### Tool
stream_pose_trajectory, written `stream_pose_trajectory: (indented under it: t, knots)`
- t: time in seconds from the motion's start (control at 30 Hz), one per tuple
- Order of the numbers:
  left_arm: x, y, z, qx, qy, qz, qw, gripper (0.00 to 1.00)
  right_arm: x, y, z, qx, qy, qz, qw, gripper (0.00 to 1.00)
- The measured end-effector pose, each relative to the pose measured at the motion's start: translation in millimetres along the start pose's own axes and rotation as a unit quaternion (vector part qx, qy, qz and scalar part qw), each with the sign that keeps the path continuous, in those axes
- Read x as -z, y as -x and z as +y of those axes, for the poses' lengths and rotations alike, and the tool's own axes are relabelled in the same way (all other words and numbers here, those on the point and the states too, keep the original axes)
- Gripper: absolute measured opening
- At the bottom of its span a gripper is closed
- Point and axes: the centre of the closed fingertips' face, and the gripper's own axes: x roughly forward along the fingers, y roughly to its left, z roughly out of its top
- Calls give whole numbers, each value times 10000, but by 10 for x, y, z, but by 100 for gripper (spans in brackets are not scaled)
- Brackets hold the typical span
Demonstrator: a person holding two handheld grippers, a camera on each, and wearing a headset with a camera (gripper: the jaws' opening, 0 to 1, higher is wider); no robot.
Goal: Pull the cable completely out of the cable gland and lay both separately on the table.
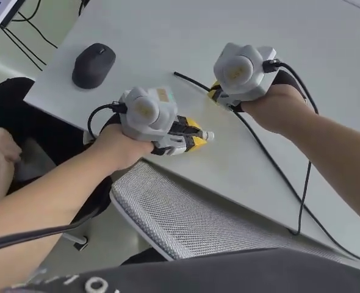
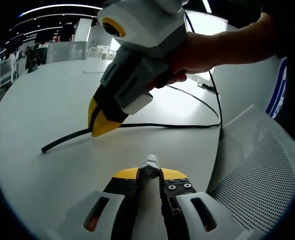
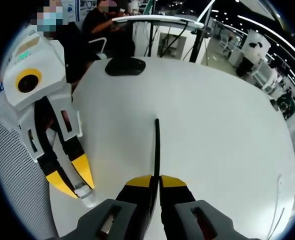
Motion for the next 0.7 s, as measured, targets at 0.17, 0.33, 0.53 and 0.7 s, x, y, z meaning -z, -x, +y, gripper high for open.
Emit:
stream_pose_trajectory:
  t: [0.17,0.33,0.53,0.7]
  knots:
    - [-3,-7,11,-15,-74,12,10000,16,13,-30,-15,29,25,26,10000,0]
    - [-12,-17,23,-68,-200,68,9998,16,19,-21,-3,36,46,38,10000,0]
    - [-6,-46,32,-79,-257,142,9995,16,23,-35,-36,36,35,29,10000,2]
    - [0,-60,52,-143,-308,236,9991,16,20,40,-18,69,-5,37,10000,6]
